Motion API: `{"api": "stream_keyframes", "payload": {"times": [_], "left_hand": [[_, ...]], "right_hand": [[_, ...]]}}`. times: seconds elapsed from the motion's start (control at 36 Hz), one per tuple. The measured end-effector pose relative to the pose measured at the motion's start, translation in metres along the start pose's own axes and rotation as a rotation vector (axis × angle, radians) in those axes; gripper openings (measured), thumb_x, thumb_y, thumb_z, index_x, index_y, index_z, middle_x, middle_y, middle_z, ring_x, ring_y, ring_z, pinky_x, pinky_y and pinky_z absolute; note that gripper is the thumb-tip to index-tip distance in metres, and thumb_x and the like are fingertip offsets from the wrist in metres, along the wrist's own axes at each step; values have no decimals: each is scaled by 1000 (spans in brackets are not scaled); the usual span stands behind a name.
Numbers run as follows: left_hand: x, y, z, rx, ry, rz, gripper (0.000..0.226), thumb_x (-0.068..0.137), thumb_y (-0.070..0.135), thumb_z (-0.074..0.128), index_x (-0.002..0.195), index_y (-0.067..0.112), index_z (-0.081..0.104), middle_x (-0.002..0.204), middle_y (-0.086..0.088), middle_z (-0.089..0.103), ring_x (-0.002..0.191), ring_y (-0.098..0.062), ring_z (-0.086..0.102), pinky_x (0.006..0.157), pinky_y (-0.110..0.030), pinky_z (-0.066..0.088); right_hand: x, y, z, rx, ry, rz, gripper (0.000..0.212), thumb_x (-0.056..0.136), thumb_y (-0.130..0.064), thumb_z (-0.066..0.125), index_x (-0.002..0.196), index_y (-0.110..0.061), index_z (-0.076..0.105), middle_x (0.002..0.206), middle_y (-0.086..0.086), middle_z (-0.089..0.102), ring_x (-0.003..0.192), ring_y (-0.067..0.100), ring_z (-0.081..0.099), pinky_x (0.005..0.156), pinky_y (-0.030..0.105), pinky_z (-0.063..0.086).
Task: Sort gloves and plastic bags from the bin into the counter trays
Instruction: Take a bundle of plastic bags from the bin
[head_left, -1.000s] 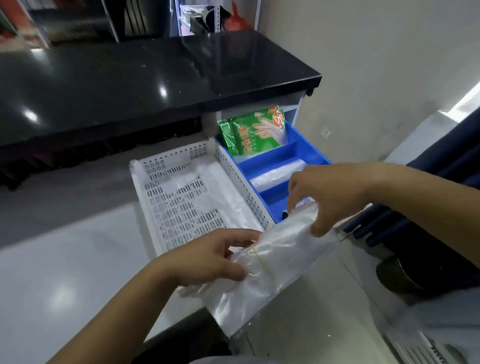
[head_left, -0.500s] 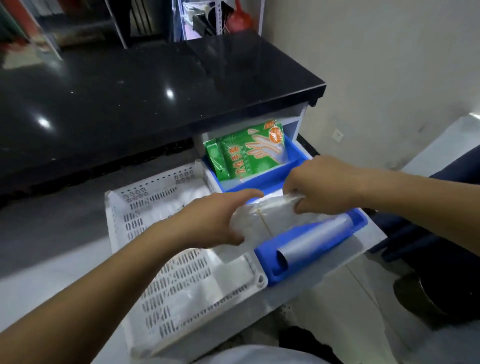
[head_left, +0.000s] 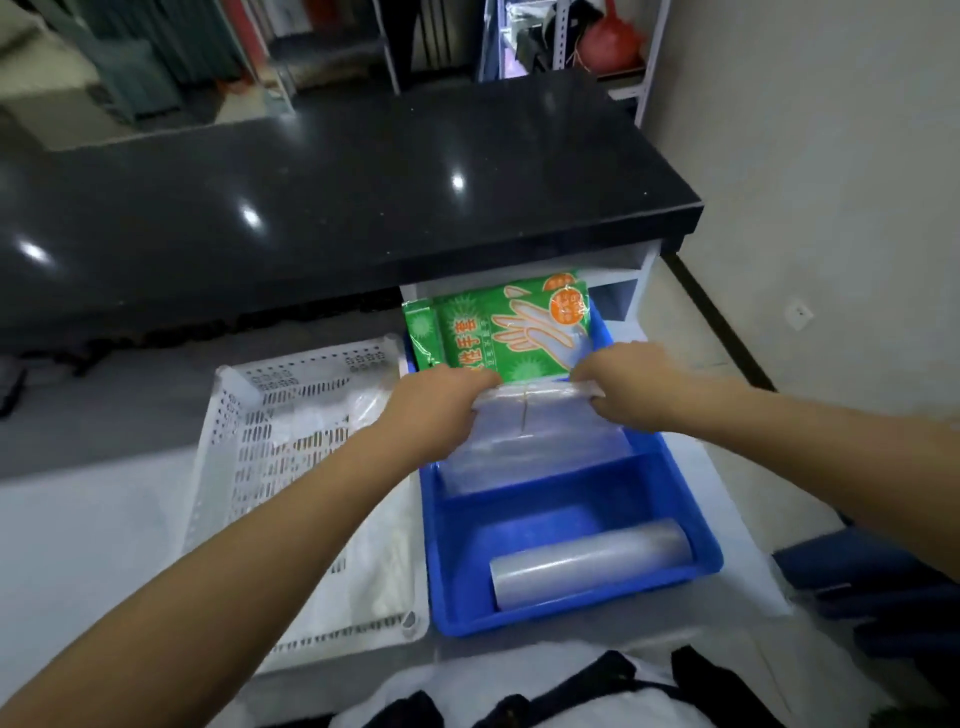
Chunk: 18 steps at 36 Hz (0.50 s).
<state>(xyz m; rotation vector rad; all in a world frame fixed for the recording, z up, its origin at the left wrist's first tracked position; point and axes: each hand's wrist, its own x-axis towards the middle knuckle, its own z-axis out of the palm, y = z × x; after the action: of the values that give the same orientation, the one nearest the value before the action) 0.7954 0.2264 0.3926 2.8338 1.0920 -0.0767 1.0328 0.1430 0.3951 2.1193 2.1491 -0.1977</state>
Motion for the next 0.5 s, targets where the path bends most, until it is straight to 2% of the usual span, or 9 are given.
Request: {"api": "stream_keyframes", "payload": {"times": [0.11, 0.22, 0.33, 0.42, 0.5], "left_hand": [[4, 6, 34, 23, 38, -49, 56, 90, 7, 53, 140, 32, 46, 132, 1, 62, 115, -27, 56, 85, -39, 48], [3, 12, 58, -17, 97, -69, 53, 86, 3, 57, 134, 25, 56, 126, -3, 67, 111, -30, 61, 83, -39, 48], [8, 15, 62, -36, 91, -109, 53, 86, 2, 54, 132, 28, 55, 126, -3, 67, 101, -33, 65, 79, -39, 49], [13, 11, 56, -101, -35, -179, 51, 91, 8, 49, 135, 35, 50, 133, 0, 62, 107, -33, 62, 83, -37, 48], [22, 1, 44, -204, -222, -191, 49, 91, 10, 53, 135, 32, 52, 134, -2, 61, 116, -30, 58, 90, -38, 49]], "right_hand": [[10, 8, 38, -104, 77, -84, 24, 90, -18, 51, 111, -24, 61, 105, 4, 66, 93, 31, 66, 63, 34, 37], [12, 15, 61, -116, 113, -139, 29, 91, -17, 50, 117, -24, 59, 107, 3, 65, 97, 28, 65, 68, 34, 45], [19, 18, 60, -59, 78, -163, 24, 89, -15, 52, 109, -25, 62, 101, 3, 66, 92, 29, 65, 64, 33, 39], [30, 20, 50, -24, -30, -152, 21, 90, -17, 54, 105, -28, 64, 100, 5, 68, 91, 30, 65, 66, 31, 40], [41, 23, 37, 56, -169, -157, 23, 89, -21, 59, 110, -26, 67, 104, 7, 68, 93, 30, 63, 76, 35, 52]]}}
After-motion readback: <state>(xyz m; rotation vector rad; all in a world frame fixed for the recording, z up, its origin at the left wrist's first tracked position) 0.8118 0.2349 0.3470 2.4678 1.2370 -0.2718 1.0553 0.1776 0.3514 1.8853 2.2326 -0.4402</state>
